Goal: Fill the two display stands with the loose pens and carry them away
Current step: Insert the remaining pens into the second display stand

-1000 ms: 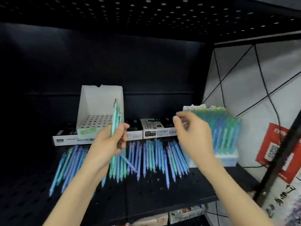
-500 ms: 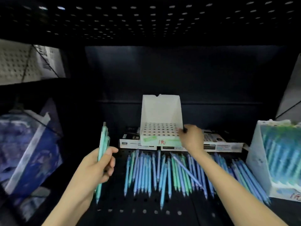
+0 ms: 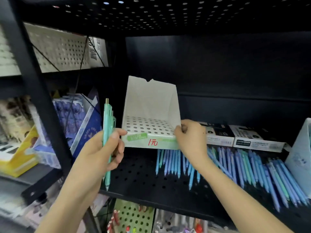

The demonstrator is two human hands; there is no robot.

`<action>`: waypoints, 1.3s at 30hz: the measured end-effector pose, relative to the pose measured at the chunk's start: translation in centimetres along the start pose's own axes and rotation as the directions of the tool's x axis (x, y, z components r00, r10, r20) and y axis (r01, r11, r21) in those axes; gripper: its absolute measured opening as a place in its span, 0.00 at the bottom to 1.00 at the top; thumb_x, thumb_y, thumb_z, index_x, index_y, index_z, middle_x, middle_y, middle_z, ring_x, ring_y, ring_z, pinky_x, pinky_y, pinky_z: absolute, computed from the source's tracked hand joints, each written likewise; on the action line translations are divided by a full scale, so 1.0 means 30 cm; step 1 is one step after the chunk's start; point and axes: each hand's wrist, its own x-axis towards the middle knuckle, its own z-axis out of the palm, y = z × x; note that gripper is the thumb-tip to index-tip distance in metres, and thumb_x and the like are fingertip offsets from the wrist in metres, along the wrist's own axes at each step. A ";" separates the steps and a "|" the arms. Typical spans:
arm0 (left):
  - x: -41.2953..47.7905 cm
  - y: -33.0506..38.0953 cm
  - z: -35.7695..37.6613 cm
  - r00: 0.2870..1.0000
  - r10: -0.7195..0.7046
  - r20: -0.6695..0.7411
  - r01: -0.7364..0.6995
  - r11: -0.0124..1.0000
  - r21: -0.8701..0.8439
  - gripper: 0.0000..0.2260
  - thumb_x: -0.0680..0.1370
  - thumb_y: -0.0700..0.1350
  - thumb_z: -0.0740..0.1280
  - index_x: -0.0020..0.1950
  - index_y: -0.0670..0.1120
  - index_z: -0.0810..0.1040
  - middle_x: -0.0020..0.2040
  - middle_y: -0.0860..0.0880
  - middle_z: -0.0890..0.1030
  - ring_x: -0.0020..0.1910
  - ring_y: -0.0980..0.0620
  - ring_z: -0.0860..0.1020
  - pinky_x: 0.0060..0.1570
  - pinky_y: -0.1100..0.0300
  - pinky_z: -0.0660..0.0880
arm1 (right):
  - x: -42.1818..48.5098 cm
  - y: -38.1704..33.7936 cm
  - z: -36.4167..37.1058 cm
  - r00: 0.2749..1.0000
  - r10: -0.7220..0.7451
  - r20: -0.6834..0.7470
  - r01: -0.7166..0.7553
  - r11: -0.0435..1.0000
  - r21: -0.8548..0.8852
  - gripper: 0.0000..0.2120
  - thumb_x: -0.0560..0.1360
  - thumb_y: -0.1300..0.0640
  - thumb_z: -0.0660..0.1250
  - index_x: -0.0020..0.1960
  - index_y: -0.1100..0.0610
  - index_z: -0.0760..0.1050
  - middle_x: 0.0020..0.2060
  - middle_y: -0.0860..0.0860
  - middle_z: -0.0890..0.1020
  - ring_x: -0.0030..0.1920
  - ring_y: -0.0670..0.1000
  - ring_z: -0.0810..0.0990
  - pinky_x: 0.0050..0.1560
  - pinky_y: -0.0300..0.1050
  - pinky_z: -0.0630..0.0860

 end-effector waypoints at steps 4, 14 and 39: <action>-0.043 0.019 -0.044 0.998 0.006 -0.066 -0.004 0.999 0.035 0.09 0.81 0.45 0.57 0.51 0.45 0.76 0.30 0.52 0.72 0.26 0.57 0.67 0.20 0.69 0.61 | -0.085 -0.045 0.134 0.988 0.072 0.135 -0.071 0.997 -0.007 0.17 0.74 0.65 0.61 0.28 0.55 0.63 0.24 0.47 0.67 0.25 0.43 0.64 0.22 0.36 0.57; -0.074 -0.075 -0.072 0.987 -0.126 -0.097 0.133 0.988 0.076 0.10 0.81 0.45 0.57 0.52 0.44 0.77 0.31 0.51 0.71 0.26 0.56 0.68 0.23 0.68 0.62 | -0.208 -0.014 0.144 0.963 0.020 0.270 0.024 0.987 -0.158 0.12 0.75 0.65 0.59 0.35 0.57 0.61 0.27 0.49 0.67 0.27 0.44 0.64 0.22 0.38 0.56; 0.106 -0.088 -0.122 0.980 -0.038 0.193 0.023 0.996 0.081 0.11 0.80 0.46 0.57 0.53 0.44 0.77 0.38 0.46 0.78 0.36 0.53 0.78 0.33 0.63 0.74 | -0.054 -0.216 0.054 0.993 0.116 0.026 -0.108 0.790 0.603 0.09 0.76 0.57 0.65 0.43 0.62 0.79 0.32 0.53 0.81 0.31 0.46 0.79 0.30 0.37 0.75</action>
